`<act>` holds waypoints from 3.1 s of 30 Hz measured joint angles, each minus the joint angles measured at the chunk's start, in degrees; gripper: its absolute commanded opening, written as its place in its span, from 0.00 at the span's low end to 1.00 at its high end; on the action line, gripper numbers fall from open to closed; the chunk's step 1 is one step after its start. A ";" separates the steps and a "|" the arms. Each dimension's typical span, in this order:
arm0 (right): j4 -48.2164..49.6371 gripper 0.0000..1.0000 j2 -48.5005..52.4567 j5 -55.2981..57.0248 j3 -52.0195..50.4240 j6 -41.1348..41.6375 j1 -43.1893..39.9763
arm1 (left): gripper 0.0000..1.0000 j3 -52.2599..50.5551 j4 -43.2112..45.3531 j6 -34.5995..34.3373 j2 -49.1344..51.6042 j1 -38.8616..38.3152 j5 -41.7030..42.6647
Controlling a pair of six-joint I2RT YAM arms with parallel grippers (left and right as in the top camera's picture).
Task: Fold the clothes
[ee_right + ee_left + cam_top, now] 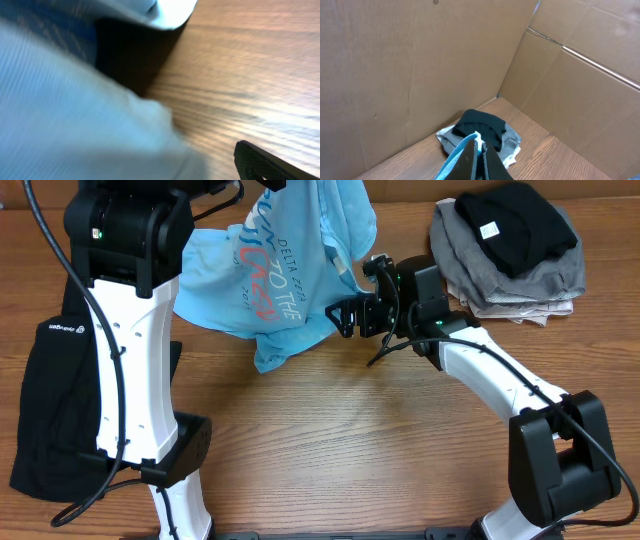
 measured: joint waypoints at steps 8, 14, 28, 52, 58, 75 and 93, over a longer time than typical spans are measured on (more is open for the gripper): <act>4.57 0.35 0.00 1.57 0.00 0.24 -1.53 | 0.04 0.00 0.04 0.00 0.00 0.00 0.52; 4.11 0.04 0.00 0.24 0.00 1.44 -1.44 | 0.04 0.00 1.73 -0.02 -0.09 0.59 0.22; -48.92 0.04 -10.36 3.50 35.50 -4.35 -8.72 | 0.04 -0.02 3.08 -2.36 -4.76 21.66 -5.20; -73.18 0.04 -11.08 14.49 82.44 -10.80 -10.38 | 0.04 1.38 -6.25 1.60 -17.49 25.11 -16.61; -61.46 0.04 -3.96 15.93 82.44 -13.60 -10.27 | 0.04 1.29 -0.35 2.21 -11.39 24.98 -18.86; -26.80 0.04 5.31 25.09 82.73 -15.45 -9.62 | 0.04 0.68 27.93 -0.15 -0.26 24.22 -19.10; -72.76 0.04 8.70 22.36 81.46 -11.63 -9.57 | 0.04 0.87 -22.49 10.67 -0.50 24.24 -21.14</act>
